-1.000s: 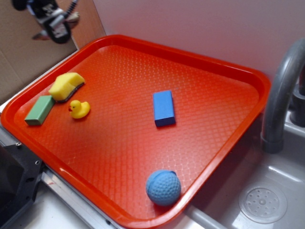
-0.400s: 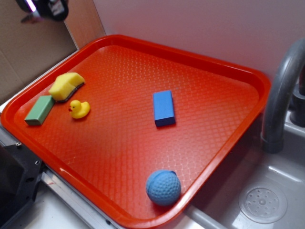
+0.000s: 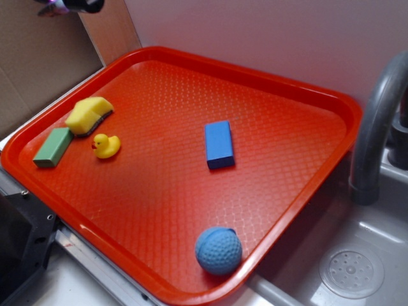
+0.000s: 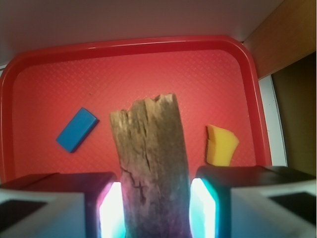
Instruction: Grab the wood chip.
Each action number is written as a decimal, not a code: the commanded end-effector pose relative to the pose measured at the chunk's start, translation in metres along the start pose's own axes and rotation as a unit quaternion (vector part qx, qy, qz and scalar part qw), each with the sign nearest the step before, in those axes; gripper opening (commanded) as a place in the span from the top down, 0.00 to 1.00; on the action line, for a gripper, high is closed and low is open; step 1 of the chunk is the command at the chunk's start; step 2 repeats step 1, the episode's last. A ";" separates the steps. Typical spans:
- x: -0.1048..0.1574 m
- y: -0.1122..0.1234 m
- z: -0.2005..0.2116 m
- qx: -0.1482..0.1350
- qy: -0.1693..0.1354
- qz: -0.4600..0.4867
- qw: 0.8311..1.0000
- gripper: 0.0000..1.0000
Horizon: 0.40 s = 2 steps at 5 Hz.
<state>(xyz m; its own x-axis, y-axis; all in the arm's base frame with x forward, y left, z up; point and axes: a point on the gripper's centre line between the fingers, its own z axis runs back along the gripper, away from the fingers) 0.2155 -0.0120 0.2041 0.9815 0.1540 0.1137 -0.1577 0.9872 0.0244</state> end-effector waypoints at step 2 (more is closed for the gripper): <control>0.003 -0.006 0.009 -0.025 -0.019 0.005 0.999 1.00</control>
